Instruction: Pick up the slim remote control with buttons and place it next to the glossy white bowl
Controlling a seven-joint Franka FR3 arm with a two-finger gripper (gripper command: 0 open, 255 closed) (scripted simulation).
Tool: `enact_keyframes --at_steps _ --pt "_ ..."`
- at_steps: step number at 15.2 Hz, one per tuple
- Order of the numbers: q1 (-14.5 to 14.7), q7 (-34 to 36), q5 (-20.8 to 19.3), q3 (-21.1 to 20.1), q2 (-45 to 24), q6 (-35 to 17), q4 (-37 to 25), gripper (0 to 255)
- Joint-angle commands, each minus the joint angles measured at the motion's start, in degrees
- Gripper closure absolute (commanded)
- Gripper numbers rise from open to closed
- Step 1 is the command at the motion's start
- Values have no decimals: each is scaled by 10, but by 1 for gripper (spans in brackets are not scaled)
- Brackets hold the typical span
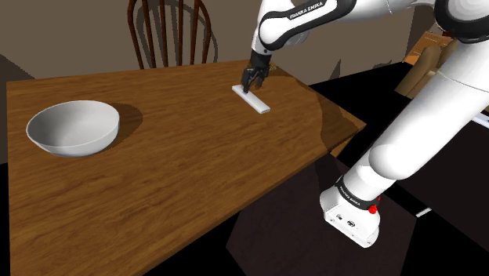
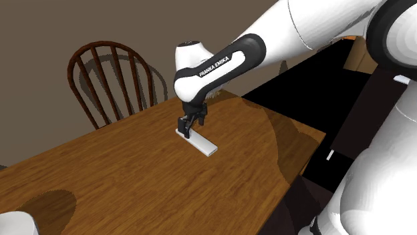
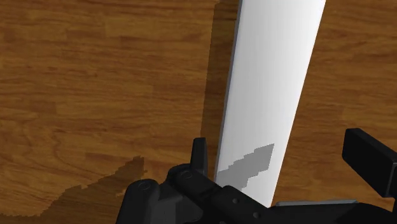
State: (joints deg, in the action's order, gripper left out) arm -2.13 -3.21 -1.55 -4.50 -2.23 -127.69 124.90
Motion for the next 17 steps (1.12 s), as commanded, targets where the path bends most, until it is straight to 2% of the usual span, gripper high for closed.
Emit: enact_keyframes --at_steps 1,7,14,15,17 --pt "-2 -1 -1 2 -18 -17 -1 0" --pt "-2 1 -5 2 -43 -58 14 0" --pt "-2 1 -5 2 -43 -57 14 0" --pt "-2 1 -5 2 -43 -57 14 255" --pt "-2 1 -5 2 -44 -57 14 255"
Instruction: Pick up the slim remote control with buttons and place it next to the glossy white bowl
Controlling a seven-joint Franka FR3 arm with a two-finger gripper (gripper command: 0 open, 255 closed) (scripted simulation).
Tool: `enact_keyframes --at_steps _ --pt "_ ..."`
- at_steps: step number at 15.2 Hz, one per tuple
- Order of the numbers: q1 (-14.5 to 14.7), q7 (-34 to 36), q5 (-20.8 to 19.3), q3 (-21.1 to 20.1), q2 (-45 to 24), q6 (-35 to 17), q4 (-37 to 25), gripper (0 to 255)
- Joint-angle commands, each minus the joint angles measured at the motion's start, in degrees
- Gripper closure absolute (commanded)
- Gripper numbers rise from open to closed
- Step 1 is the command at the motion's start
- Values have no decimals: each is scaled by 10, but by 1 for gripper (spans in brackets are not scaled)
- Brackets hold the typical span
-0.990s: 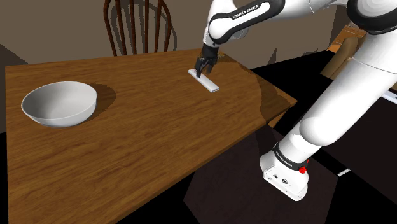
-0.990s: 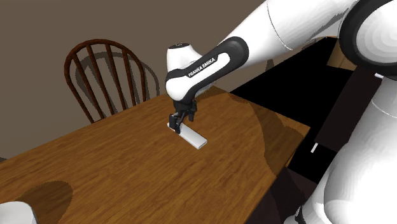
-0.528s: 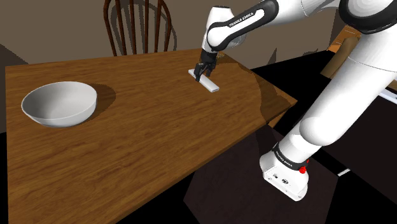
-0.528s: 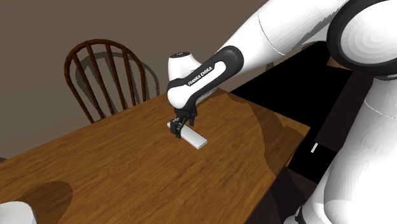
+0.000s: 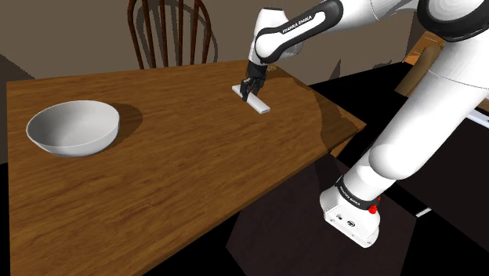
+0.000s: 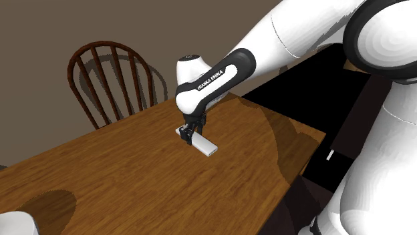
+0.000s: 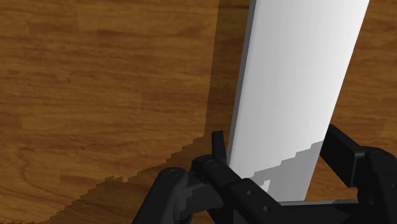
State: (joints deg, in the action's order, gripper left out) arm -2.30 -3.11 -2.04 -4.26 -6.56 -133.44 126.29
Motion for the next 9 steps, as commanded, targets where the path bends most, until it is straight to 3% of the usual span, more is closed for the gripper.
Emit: enact_keyframes --at_steps 1,9 --pt "0 0 0 0 0 0 0 255" --pt "0 -1 1 0 9 14 -5 255"
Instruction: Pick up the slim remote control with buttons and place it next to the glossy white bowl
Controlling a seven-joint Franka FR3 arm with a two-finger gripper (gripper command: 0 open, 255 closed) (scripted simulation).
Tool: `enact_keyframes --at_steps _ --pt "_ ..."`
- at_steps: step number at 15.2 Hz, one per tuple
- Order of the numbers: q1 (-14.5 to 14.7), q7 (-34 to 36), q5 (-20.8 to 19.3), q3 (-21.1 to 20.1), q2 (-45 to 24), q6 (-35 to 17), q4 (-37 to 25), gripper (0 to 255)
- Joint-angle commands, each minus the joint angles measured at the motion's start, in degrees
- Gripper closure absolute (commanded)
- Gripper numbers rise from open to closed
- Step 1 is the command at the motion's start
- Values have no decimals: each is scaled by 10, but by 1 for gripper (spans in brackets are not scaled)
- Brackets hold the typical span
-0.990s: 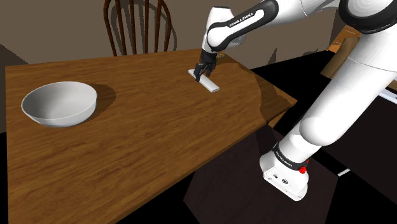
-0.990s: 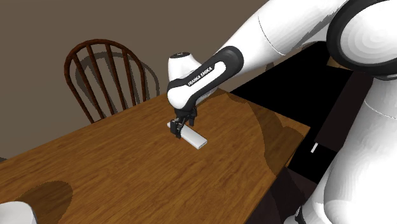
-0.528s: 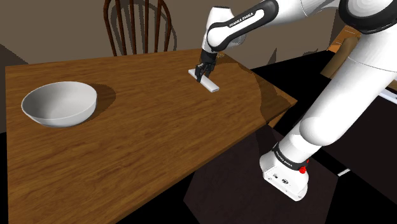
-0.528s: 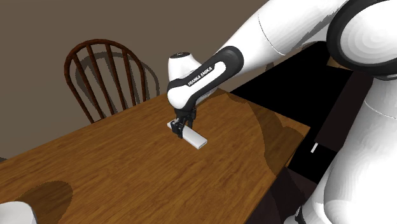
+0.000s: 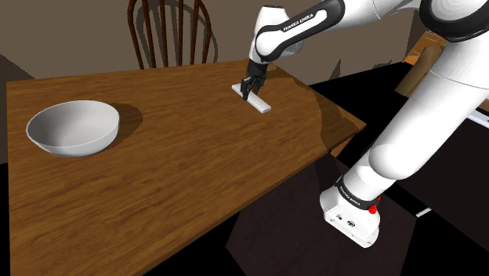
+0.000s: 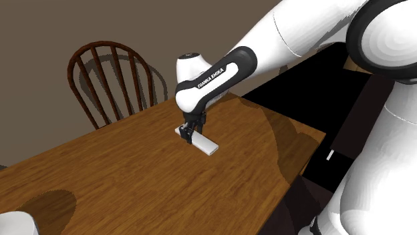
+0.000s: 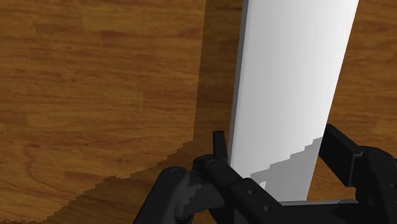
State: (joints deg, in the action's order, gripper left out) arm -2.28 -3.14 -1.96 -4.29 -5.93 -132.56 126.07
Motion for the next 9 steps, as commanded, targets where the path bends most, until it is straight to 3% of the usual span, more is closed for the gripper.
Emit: enact_keyframes --at_steps 1,9 --pt "0 -1 1 0 7 13 -6 255" --pt "-1 -5 6 0 40 72 -32 255"
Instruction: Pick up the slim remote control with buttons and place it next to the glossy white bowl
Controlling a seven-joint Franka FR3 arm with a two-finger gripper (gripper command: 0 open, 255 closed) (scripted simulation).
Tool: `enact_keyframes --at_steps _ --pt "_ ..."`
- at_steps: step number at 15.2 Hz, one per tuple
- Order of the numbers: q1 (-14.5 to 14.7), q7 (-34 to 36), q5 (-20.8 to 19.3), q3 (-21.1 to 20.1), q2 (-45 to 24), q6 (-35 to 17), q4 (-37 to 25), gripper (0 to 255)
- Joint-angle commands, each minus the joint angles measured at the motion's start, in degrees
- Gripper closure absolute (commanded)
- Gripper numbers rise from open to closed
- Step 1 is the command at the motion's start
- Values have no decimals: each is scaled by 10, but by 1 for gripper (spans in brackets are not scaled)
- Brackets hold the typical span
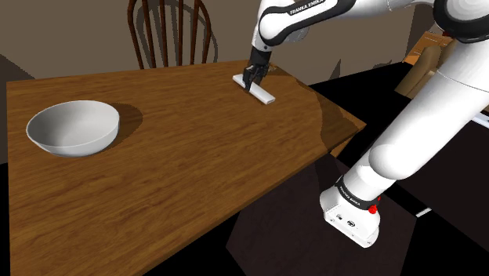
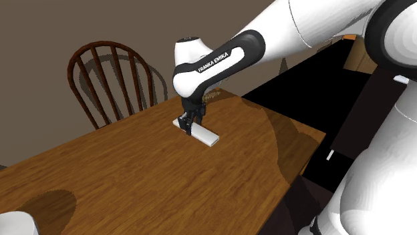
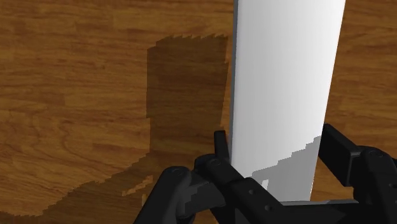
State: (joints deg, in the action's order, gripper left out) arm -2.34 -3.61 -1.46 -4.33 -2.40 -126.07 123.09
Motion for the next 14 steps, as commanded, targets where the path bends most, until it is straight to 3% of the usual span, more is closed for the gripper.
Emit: enact_keyframes --at_steps 1,14 --pt "0 -1 1 0 8 15 -6 255" --pt "0 -5 5 0 44 112 -68 255"
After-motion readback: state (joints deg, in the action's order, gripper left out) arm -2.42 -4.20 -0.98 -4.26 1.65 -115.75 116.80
